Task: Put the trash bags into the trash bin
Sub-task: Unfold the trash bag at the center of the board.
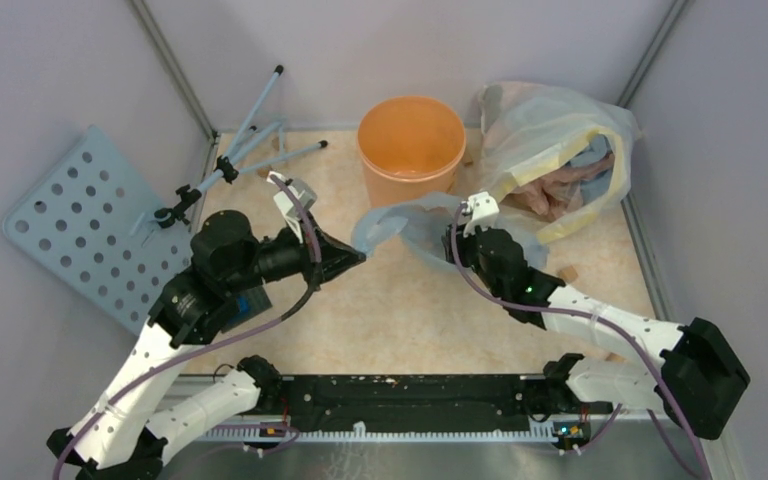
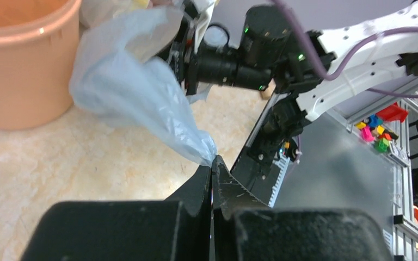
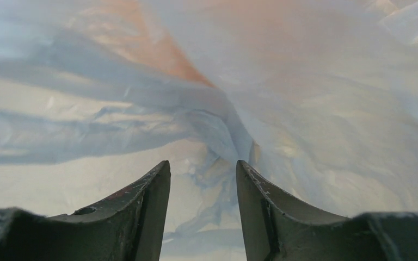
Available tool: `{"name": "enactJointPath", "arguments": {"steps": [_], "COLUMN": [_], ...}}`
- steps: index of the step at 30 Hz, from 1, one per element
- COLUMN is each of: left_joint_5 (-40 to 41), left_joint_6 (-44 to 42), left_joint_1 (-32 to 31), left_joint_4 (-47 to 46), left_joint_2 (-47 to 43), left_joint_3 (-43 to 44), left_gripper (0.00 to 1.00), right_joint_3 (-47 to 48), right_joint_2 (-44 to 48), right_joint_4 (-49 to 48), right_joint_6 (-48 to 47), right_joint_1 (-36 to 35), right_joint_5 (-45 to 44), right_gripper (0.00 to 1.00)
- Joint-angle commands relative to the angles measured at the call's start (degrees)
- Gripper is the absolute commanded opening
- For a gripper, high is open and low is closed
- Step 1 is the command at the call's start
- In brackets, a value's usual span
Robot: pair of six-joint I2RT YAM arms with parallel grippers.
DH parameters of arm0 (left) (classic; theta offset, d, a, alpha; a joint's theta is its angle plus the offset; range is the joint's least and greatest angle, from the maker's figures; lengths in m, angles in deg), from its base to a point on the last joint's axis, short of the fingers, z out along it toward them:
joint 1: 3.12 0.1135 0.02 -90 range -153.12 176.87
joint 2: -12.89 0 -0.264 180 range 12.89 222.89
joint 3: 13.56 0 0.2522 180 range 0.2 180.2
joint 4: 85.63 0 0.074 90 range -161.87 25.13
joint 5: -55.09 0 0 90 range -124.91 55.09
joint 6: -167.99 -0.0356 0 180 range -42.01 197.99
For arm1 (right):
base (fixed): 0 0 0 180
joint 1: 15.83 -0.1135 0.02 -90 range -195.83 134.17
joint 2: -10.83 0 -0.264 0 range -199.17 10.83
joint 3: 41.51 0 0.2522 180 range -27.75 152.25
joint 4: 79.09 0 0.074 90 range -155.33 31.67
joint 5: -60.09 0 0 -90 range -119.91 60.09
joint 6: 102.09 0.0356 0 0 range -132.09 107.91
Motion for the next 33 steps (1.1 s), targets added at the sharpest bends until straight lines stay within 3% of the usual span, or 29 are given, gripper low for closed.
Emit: {"name": "enactJointPath", "arguments": {"steps": [1,9,18,23,28,33], "left_joint_5": [-1.67,-4.63,-10.62,-9.39,-7.49,-5.86], "left_joint_6": [-0.35,0.07,3.43,3.28,2.91,1.94], "left_joint_1": [-0.03,0.0,-0.05,-0.01,-0.04,-0.13], "left_joint_4": [-0.02,0.15,-1.68,0.1,1.54,3.22], "left_joint_2": [1.33,-0.04,-2.37,-3.9,-4.81,-4.9], "left_joint_3": [-3.49,-4.87,3.56,6.21,8.96,10.93], "left_gripper": [0.0,0.0,0.0,0.0,0.0,0.0], "right_joint_3": [2.61,-0.54,0.03,1.86,2.66,3.46], "right_joint_2": [2.4,-0.89,-10.96,-15.28,-16.93,-16.51], "right_joint_4": [2.93,-1.26,-10.84,-12.21,-12.59,-9.38], "right_joint_6": [2.0,6.48,8.86,8.87,8.67,9.2], "right_joint_1": [0.41,0.35,2.96,4.45,5.22,5.24], "right_joint_5": [2.22,2.15,0.06,0.22,0.4,-5.23], "right_gripper": [0.49,0.48,0.39,0.35,0.35,0.45]}}
